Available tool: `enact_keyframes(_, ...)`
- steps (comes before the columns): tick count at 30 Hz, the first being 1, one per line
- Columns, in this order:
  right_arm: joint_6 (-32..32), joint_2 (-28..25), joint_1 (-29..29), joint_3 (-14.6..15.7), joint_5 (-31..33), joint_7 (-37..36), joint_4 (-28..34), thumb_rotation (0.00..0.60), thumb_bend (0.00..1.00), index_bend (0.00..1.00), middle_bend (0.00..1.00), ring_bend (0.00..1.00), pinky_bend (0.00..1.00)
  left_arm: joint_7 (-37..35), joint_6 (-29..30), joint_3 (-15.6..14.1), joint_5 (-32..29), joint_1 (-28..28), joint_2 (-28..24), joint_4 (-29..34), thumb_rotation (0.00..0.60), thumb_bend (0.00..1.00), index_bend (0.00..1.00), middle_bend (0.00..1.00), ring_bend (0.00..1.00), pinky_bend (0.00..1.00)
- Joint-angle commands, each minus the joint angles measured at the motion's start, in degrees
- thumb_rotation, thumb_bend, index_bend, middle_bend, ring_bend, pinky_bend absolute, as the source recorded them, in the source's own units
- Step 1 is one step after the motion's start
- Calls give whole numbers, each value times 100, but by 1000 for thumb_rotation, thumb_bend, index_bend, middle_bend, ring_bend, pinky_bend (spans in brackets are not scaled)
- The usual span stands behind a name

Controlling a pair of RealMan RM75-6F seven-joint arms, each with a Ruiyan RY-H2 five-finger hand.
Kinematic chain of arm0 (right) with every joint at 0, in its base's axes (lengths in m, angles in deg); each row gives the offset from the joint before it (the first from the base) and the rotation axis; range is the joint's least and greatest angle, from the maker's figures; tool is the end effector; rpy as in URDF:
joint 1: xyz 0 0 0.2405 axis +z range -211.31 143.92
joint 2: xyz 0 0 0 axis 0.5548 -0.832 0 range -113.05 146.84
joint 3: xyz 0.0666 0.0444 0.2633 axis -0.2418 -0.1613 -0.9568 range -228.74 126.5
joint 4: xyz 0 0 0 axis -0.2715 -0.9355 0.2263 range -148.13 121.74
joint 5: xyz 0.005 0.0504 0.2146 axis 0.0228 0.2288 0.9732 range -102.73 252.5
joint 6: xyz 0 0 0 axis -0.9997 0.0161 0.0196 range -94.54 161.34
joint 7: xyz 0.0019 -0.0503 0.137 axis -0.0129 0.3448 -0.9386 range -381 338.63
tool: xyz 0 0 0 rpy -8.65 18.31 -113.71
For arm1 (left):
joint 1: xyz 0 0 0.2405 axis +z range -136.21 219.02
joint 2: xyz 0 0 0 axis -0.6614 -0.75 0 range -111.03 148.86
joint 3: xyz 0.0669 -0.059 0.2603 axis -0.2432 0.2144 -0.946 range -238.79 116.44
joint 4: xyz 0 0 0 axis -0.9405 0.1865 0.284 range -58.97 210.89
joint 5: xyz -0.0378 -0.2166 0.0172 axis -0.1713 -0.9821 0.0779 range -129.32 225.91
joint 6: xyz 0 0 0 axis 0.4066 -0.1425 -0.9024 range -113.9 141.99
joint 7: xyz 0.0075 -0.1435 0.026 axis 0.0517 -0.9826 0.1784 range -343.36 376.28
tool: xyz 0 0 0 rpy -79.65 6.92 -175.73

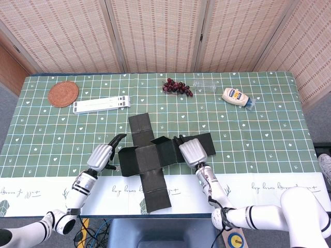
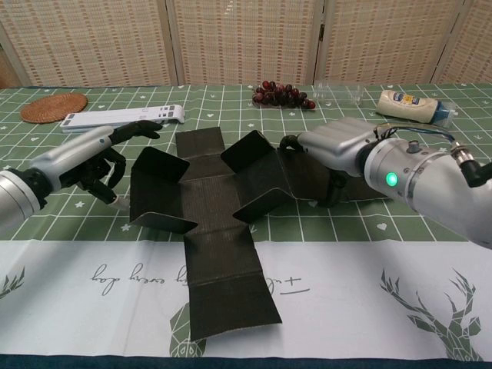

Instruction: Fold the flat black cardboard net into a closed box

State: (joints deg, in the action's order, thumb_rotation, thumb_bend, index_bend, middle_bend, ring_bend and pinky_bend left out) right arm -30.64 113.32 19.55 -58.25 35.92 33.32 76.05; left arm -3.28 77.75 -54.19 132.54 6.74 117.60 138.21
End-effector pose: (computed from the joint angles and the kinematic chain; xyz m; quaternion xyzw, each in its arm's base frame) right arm -0.1147 -0.3491 -0.0710 0.7965 -0.2854 0.2326 0.4797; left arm -0.2221 0.3472 -0.0489 -0.6507 -0.4652 -0.4938 0.3411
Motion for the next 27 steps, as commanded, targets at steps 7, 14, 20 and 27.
enact_keyframes(7, 204, -180, 241, -55, 168, 330, 177, 600, 372, 266, 387, 816, 988, -658, -108, 70, -70, -28, -311, 638, 600, 130, 79, 121, 678, 969)
enact_keyframes(14, 440, -442, 520, 24, 131, 649, 330, 600, 372, 266, 387, 816, 988, -1277, -533, 140, -227, -183, -400, 868, 600, 130, 78, 118, 675, 969)
enact_keyframes(20, 629, -595, 717, 130, 154, 802, 410, 600, 372, 273, 391, 817, 988, -1994, -849, 85, -230, -268, -451, 927, 600, 130, 72, 99, 669, 970)
enact_keyframes(27, 803, -748, 951, 276, -72, 918, 461, 600, 372, 296, 411, 827, 988, -2689, -1070, -89, -30, -359, -517, 897, 600, 130, 69, 83, 667, 969)
